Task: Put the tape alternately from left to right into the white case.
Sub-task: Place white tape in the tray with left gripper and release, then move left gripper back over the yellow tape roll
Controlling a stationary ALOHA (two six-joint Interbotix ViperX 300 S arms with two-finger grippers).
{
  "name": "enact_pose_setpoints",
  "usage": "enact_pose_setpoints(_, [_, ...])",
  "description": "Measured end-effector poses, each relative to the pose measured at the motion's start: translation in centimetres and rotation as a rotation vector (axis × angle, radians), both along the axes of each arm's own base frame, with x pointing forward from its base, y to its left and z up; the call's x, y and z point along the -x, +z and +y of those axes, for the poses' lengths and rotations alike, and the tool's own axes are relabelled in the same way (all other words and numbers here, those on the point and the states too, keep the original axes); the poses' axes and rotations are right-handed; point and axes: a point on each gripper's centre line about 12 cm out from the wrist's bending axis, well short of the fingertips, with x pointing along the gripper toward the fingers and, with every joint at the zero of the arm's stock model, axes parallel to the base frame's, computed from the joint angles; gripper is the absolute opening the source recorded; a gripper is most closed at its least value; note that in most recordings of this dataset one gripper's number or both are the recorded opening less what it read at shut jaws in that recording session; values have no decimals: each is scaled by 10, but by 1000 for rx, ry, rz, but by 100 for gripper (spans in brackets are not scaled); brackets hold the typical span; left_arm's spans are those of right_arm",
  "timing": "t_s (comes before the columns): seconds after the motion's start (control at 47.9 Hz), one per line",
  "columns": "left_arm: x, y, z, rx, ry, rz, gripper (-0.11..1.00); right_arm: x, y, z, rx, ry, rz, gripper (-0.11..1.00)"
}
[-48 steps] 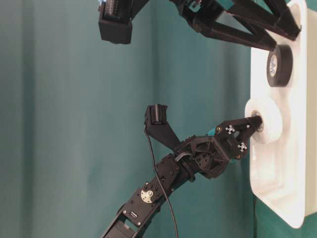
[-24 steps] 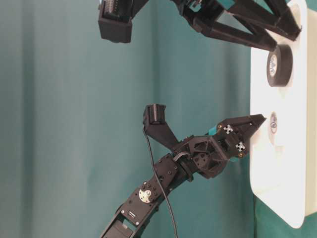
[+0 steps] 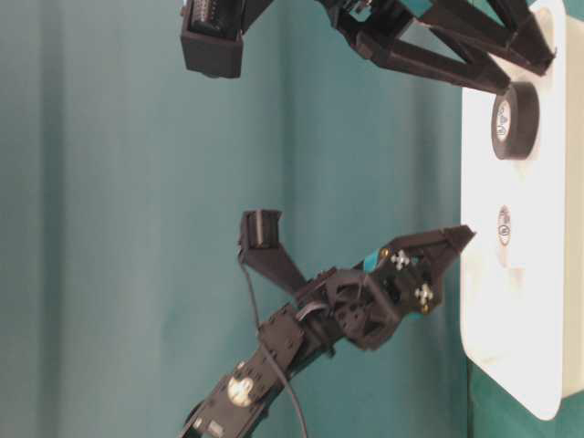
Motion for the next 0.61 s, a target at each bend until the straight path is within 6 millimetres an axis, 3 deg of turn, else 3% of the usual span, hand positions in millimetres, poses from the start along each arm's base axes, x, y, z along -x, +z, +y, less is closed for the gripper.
enact_pose_setpoints(0.167, [7,10,-32,-1,-59,-8,96,0,0,0,-1,0,1,68])
enact_pose_setpoints(0.605, [27,11,-106,16,-210,13,96,0,0,1,-1,1,0,68])
